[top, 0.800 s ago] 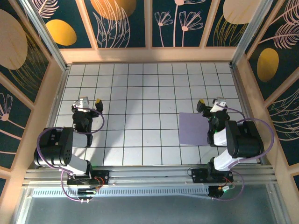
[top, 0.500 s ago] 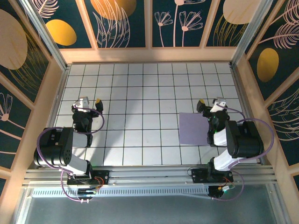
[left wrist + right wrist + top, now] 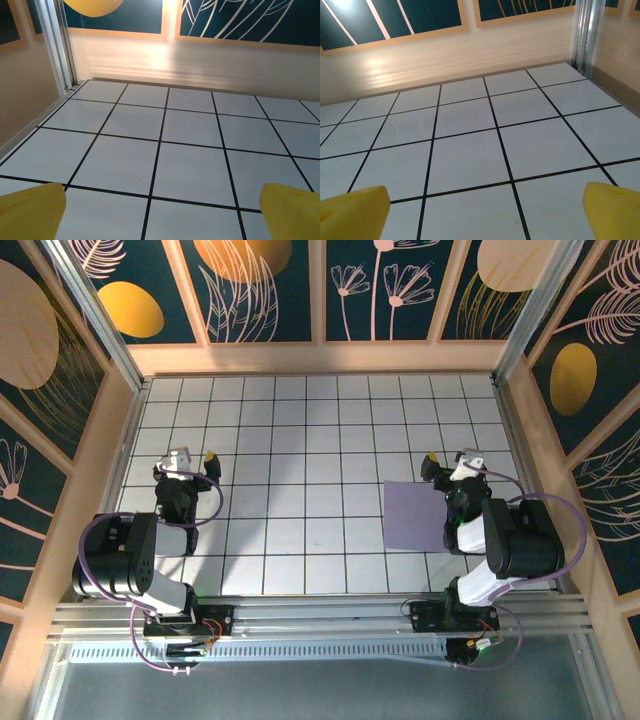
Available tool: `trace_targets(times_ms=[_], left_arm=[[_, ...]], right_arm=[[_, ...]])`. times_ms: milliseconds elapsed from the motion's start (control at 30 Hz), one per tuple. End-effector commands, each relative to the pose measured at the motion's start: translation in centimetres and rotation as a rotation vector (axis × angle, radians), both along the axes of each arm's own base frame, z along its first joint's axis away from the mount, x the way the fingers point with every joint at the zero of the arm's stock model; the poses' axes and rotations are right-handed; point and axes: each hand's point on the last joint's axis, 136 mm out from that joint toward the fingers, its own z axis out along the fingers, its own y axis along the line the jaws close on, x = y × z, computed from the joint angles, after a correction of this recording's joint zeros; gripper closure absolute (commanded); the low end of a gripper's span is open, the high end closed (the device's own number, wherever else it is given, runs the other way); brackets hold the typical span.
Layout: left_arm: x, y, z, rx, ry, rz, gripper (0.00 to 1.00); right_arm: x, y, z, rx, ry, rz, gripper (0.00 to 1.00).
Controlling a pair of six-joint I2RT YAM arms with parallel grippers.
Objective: Fold a paper plane with a square sheet of paper (fold left side to right side)
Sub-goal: Move the square sheet of paper to the center of the table.
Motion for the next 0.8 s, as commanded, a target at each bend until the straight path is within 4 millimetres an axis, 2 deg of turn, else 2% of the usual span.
trace_targets(times_ms=[0, 333, 467, 567, 633, 700, 767], left_arm=[[0.4, -0.2, 0.5, 0.011, -0.015, -0.019, 0.01], [0.4, -0.2, 0.5, 0.012, -0.015, -0.018, 0.01], [0.4, 0.0, 0.8, 0.008, -0.025, -0.009, 0.01], [0.6, 1.2, 2.5, -0.009, -0.006, 0.063, 0.01], [0.7, 2.0, 4.2, -0.048, 0.006, 0.117, 0.01], [0.6, 2.3, 6.1, -0.108, 0.006, 0.142, 0.01], [0.5, 2.7, 7.1, -0.253, 0.041, 0.195, 0.01]], right_arm=[[0.3, 0.1, 1.0, -0.014, -0.039, 0.002, 0.01], [0.3, -0.1, 1.1, -0.01, -0.043, -0.004, 0.01], [-0.2, -0.4, 2.8, -0.002, -0.067, -0.023, 0.01], [-0.1, -1.0, 5.2, 0.035, -0.05, -0.057, 0.01], [-0.2, -0.8, 6.1, 0.074, -0.015, -0.054, 0.01], [-0.1, -0.7, 6.7, 0.135, 0.03, -0.061, 0.01], [-0.1, -0.4, 6.5, 0.212, 0.119, -0.063, 0.01]])
